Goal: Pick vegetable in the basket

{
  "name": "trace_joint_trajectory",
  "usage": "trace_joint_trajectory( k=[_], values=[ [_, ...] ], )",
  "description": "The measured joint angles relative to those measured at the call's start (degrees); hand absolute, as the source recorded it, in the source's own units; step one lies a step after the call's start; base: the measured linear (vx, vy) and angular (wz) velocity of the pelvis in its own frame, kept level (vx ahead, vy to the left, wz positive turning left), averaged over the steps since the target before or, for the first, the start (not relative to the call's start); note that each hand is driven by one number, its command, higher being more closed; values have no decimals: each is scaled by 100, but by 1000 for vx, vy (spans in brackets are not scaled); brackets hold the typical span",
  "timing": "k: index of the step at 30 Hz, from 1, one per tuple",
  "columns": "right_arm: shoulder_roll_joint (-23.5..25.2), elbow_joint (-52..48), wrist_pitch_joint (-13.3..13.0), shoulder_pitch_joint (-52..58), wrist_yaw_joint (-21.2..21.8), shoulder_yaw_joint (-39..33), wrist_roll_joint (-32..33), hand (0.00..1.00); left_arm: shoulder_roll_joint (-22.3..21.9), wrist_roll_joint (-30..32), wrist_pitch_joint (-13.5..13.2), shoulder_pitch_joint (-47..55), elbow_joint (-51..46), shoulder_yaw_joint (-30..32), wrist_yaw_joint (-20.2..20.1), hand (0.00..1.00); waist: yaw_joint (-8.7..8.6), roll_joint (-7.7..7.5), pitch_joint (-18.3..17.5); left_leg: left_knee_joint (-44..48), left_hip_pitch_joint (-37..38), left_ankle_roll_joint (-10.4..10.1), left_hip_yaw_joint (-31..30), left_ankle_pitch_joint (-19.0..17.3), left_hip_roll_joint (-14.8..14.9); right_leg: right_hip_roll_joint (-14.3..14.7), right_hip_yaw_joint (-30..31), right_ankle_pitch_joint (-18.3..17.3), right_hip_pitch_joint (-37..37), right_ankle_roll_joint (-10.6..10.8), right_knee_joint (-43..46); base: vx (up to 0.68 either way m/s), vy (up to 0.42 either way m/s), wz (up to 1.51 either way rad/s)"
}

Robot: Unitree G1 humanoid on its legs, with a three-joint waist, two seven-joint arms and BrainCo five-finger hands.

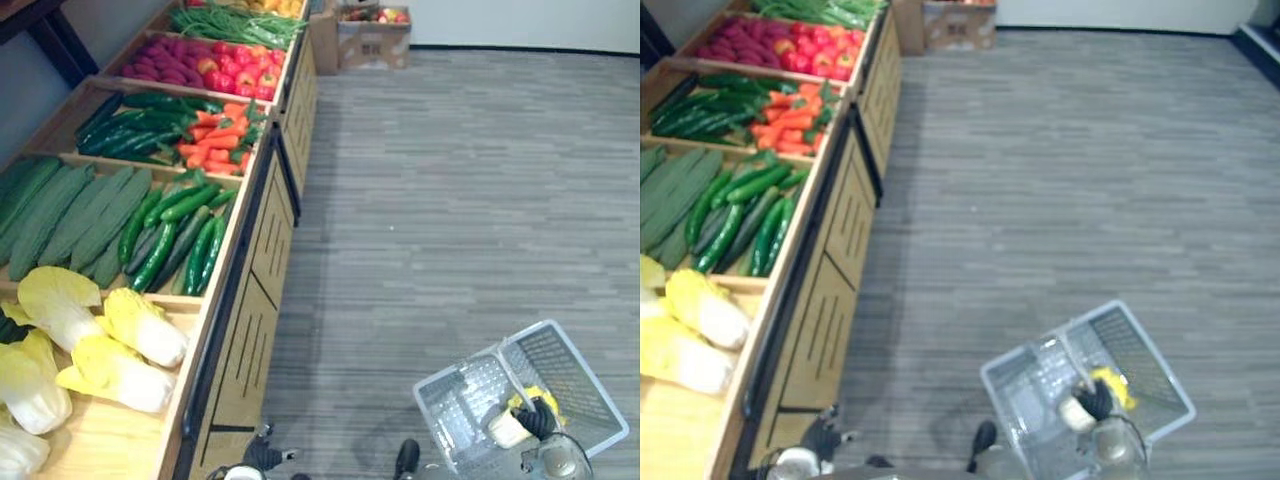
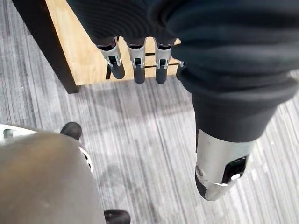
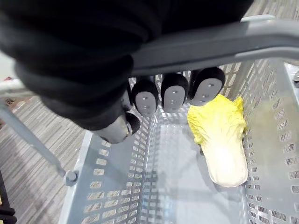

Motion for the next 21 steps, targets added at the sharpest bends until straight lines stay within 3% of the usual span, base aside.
trace_joint_trajectory(
  k=[2,5,7,10,12,13,14,15,16,19,20,21],
  values=[
    [-24,2,0,-17,-19,-4,0,100,-2,20,1,-3,-31,-10,35,0,28,14,34,507,-129,5,-443,2,120,-26,46,-30,90,-43,7,-68,8,-3],
    [-121,51,-4,-209,-77,22,6,100,-86,34,-1,24,-34,-8,145,0,214,113,130,1321,-585,8,-2005,-19,84,-109,352,-104,97,-78,12,-76,43,-45],
    [-178,93,-5,-356,-108,82,9,100,-158,-56,-7,78,-33,4,210,0,346,202,170,1319,-826,-6,-3157,-345,-525,-307,654,-104,31,-74,22,-44,128,-44],
    [-184,87,-13,-326,-107,181,9,100,-163,-66,-9,123,-39,31,227,0,476,253,189,961,-1131,-36,-3498,-473,-856,-353,800,-111,16,-39,17,2,125,-22],
    [-273,48,-40,-314,-106,222,9,100,-213,-122,-19,197,-50,68,229,0,504,445,180,113,-1204,-126,-3722,-532,-822,-177,835,-80,-25,68,12,53,180,-29],
    [-275,60,-44,-364,-103,241,12,100,-280,-186,-12,207,-40,171,237,0,615,598,198,-33,-1215,-51,-3810,-307,-821,-54,957,22,-6,205,-33,137,219,-26],
    [-269,30,-60,-358,-105,241,10,100,-288,-180,-14,203,-43,190,287,0,610,592,211,-40,-1231,-37,-3813,-337,-868,-90,1041,-56,-66,103,263,181,181,-16],
    [-272,30,-68,-361,-105,241,9,100,-287,-180,-20,203,-44,190,310,0,609,554,232,-32,-1217,-22,-3839,-356,-943,-147,1076,-244,-68,137,431,227,147,10],
    [-289,63,-55,-417,-110,243,6,100,-302,-163,-41,204,-70,225,359,0,627,505,293,124,-1218,80,-3843,-495,-1061,-262,1148,-420,-10,317,437,217,144,2],
    [-305,75,-41,-506,-99,494,-1,100,-270,63,-35,285,-24,239,375,0,741,475,290,606,-1202,271,-4039,-608,-1184,-335,1380,-369,229,408,154,216,99,-30],
    [-301,76,-51,-553,-93,559,-1,100,-257,64,-32,287,-23,262,376,0,782,416,314,800,-1238,270,-4028,-608,-1228,-401,1458,-364,261,415,135,301,101,-50],
    [-292,76,-109,-618,-91,632,-2,100,-259,69,-31,300,-23,351,377,0,796,238,345,1324,-1488,273,-4026,-658,-1349,-567,1555,-388,319,449,137,213,82,-46]
  ],
)
